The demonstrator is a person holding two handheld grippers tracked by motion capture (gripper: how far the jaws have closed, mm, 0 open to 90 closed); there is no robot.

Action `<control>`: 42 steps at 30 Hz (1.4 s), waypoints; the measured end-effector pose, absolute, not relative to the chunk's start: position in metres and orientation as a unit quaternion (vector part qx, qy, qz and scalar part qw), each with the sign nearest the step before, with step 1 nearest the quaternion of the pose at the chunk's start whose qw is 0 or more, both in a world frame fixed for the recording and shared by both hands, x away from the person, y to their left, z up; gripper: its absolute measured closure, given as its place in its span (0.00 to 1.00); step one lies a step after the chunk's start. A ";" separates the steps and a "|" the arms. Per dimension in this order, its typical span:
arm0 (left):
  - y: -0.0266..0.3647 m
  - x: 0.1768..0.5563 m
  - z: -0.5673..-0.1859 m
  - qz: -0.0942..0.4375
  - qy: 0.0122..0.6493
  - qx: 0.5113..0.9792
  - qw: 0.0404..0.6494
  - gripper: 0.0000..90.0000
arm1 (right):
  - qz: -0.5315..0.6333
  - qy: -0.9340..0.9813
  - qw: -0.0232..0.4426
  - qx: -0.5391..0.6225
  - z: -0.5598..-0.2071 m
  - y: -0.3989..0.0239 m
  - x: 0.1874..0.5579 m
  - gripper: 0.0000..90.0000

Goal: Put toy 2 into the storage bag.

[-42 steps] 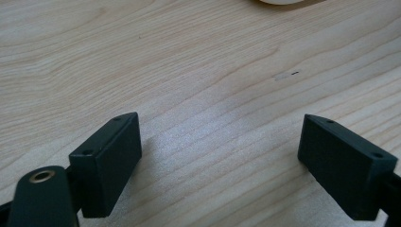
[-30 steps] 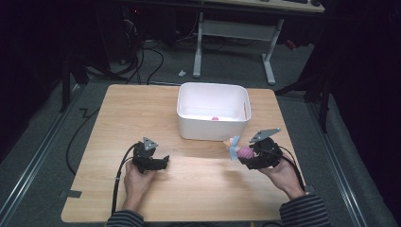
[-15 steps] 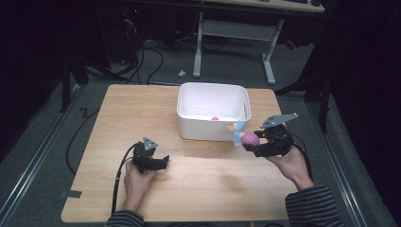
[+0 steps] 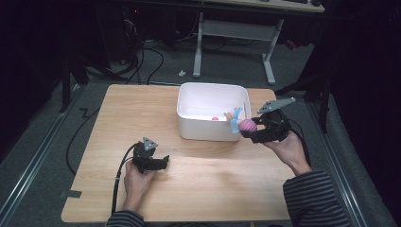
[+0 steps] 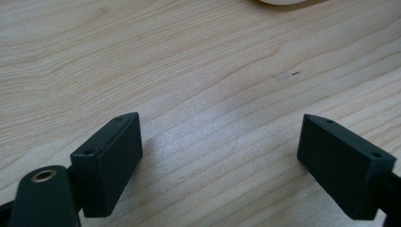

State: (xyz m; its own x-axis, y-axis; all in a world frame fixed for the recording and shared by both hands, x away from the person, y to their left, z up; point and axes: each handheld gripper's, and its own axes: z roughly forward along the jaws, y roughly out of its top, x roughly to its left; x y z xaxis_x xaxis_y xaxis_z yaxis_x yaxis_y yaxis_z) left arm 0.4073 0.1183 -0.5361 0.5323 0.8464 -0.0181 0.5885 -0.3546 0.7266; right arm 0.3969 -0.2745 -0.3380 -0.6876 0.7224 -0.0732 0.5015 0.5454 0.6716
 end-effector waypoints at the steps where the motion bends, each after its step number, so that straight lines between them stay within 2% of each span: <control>1: 0.118 0.407 -0.536 0.184 0.447 0.802 0.350 0.17 | 0.319 0.862 0.173 0.353 -0.336 -0.273 0.400 0.39; 14: 0.118 0.407 -0.536 0.186 0.448 0.801 0.351 0.17 | 0.319 0.862 0.175 0.352 -0.317 -0.254 0.441 0.39; 31: 0.119 0.407 -0.536 0.187 0.449 0.800 0.350 0.18 | 0.281 0.876 0.172 0.352 -0.324 -0.228 0.491 0.39; 42: 0.119 0.407 -0.536 0.187 0.449 0.800 0.350 0.18 | 0.254 0.893 0.158 0.336 -0.342 -0.205 0.507 0.39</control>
State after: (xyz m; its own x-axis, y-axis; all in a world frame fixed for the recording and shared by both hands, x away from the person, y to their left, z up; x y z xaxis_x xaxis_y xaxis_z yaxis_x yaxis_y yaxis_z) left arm 0.4074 0.1188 -0.5361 0.5258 0.8505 -0.0154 0.5881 -0.3504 0.7290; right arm 0.5073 -0.2052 -0.3419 -0.7249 0.6797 -0.1115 0.5195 0.6458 0.5596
